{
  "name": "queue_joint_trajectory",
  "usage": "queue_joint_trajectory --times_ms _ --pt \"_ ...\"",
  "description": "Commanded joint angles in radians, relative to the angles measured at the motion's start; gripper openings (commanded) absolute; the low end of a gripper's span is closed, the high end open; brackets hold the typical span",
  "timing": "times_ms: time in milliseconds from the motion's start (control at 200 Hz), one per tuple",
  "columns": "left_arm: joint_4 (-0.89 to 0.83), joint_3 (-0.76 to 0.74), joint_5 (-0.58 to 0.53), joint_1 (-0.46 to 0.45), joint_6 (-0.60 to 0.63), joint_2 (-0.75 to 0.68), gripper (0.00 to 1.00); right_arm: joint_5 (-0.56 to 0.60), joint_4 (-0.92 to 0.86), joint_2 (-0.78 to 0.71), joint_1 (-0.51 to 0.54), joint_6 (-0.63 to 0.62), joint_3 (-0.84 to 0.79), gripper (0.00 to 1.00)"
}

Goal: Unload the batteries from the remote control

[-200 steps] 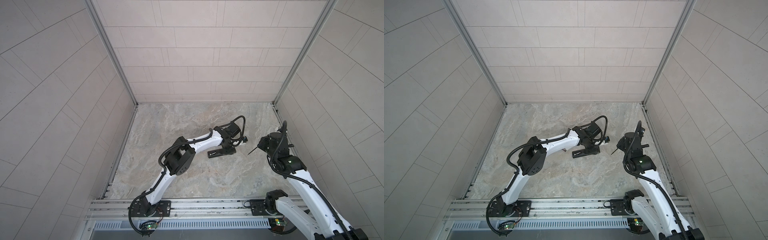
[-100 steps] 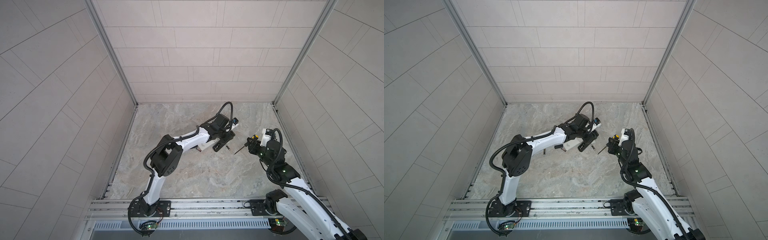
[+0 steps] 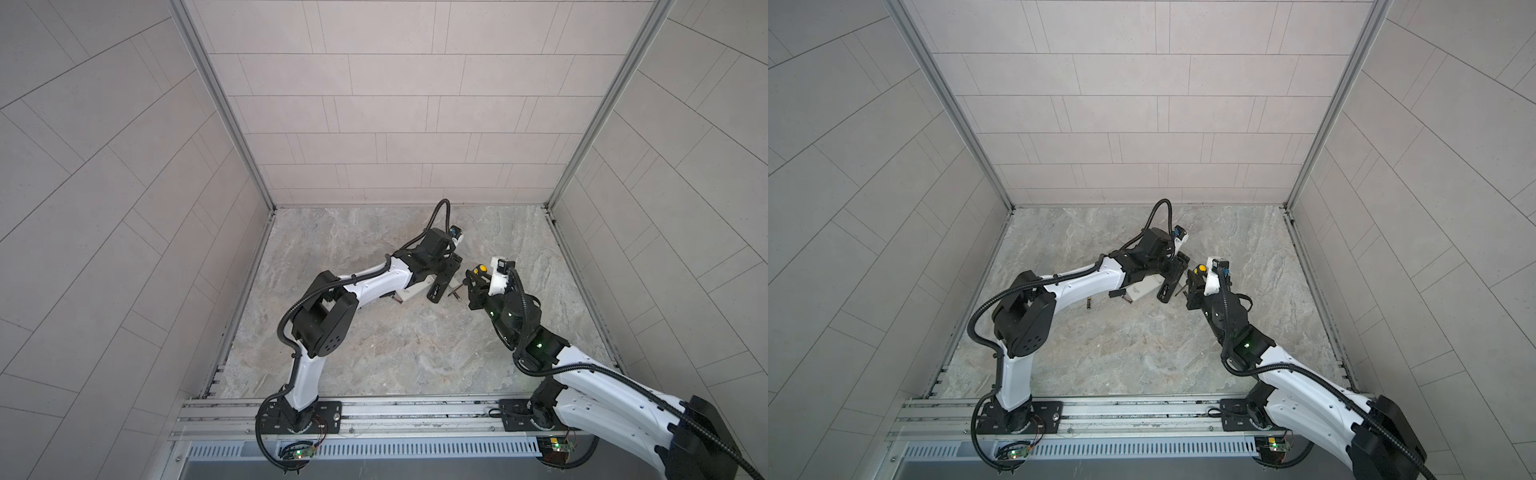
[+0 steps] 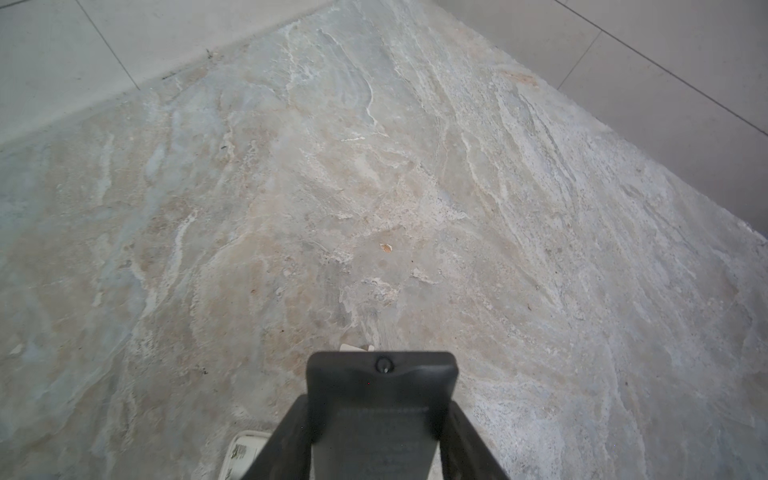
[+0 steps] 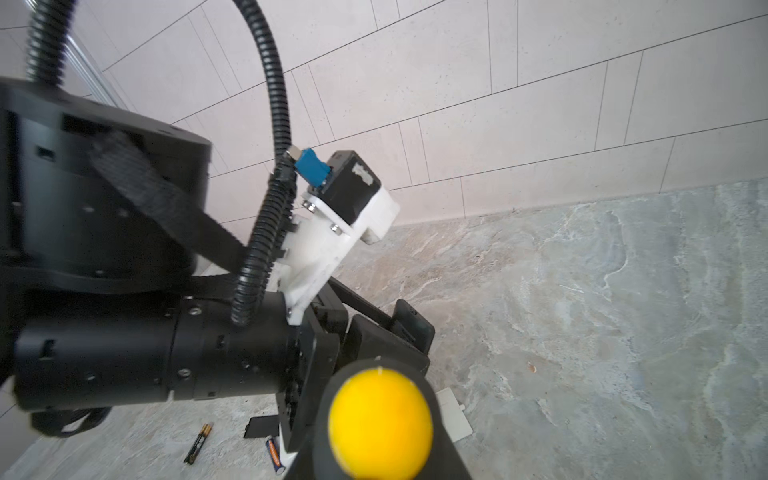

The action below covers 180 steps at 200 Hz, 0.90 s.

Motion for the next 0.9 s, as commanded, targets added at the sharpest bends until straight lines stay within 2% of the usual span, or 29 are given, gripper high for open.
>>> queue_joint_trajectory --times_ms 0,305,420,610,896 --pt "0.036 -0.01 -0.091 0.006 -0.114 -0.058 0.37 0.056 0.203 0.079 0.009 -0.037 0.012 0.0" --pt "0.08 -0.074 -0.227 0.006 -0.301 -0.102 0.37 0.143 0.405 0.215 0.018 -0.011 0.028 0.0" --pt "0.109 -0.094 -0.259 0.001 -0.322 -0.117 0.37 0.159 0.455 0.25 0.018 0.029 0.035 0.0" --pt "0.21 -0.165 -0.286 -0.002 -0.358 -0.156 0.37 0.174 0.455 0.295 0.022 0.037 0.059 0.0" --pt "0.241 -0.19 -0.298 0.0 -0.394 -0.162 0.37 0.197 0.38 0.287 0.03 0.089 0.047 0.0"
